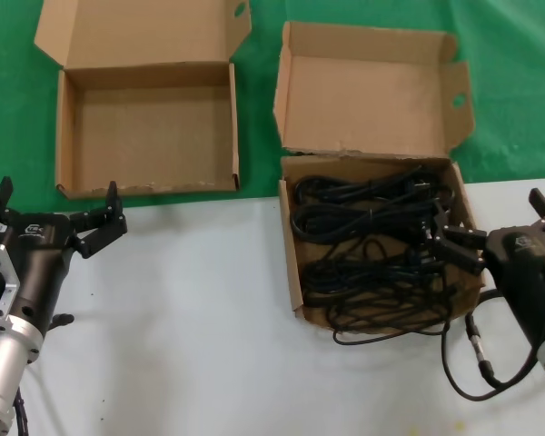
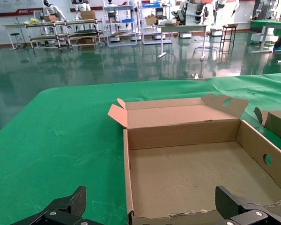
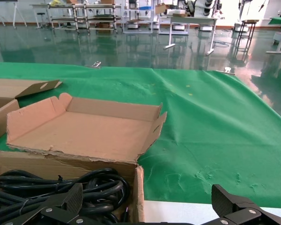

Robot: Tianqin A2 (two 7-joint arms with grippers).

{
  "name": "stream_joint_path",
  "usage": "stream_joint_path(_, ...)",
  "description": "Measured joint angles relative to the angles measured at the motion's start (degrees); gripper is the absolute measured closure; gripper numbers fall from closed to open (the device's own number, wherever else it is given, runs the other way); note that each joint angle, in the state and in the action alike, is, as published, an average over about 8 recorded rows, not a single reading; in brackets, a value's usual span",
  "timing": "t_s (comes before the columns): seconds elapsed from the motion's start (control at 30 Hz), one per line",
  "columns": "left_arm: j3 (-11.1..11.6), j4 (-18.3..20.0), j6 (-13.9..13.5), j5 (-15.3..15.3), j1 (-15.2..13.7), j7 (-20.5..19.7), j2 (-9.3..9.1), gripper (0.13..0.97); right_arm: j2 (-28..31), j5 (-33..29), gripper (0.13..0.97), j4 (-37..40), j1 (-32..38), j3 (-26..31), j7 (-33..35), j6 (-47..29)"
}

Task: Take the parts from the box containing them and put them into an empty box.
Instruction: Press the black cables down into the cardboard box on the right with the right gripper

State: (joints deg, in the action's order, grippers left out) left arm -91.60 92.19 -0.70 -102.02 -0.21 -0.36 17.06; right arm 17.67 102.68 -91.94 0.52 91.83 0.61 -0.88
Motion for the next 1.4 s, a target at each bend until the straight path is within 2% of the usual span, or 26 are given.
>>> stream_joint_path(0.77,0.00,0.00,0.00,0.00,0.00,0.00,0.00,0.132,0.00,0.00,0.129,0.00,0.00,0.00,0.00,0.00)
stream_joint_path(1.0,0.00,0.00,0.00,0.00,0.00,0.00,0.00,0.157,0.69,0.28,0.129,-0.78,-0.37,0.25,-0.32,-0.18)
stream_joint_path(1.2,0.00,0.00,0.00,0.00,0.00,0.00,0.00,0.208,5.52,1.26,0.129,-4.03,-1.76,2.41,-1.96,-0.50)
stream_joint_path(1.4,0.00,0.00,0.00,0.00,0.00,0.00,0.00,0.276,16.18,-0.19,0.129,-8.98,-2.56,5.70,-4.75,-4.63)
